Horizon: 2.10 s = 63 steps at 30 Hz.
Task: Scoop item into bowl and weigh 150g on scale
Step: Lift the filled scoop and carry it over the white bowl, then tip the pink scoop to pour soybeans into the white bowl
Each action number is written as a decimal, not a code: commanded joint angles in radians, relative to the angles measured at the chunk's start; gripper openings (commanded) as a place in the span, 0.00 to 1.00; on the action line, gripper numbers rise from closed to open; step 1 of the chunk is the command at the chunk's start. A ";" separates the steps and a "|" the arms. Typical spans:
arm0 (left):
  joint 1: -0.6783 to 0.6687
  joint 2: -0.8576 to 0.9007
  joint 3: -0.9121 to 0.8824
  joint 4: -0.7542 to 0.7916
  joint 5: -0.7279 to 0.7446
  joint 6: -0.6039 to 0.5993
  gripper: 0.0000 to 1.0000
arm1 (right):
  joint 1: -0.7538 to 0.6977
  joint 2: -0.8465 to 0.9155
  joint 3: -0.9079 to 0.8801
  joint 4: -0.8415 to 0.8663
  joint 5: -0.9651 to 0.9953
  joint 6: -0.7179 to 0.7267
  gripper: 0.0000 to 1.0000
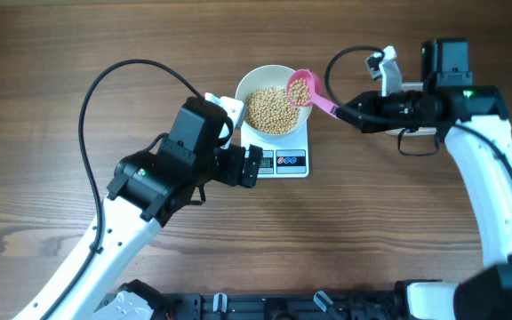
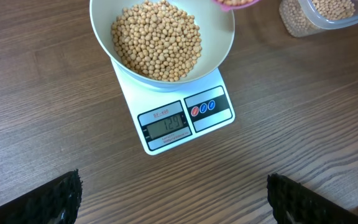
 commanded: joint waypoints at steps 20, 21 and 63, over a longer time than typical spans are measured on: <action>-0.003 -0.007 -0.005 0.002 -0.013 -0.010 1.00 | 0.305 -0.068 0.032 0.125 0.504 -0.221 0.04; -0.003 -0.007 -0.005 0.002 -0.013 -0.010 1.00 | 0.312 -0.068 0.032 0.126 0.523 -0.232 0.04; -0.003 -0.007 -0.005 0.002 -0.013 -0.010 1.00 | 0.377 -0.069 0.032 0.200 0.647 -0.431 0.04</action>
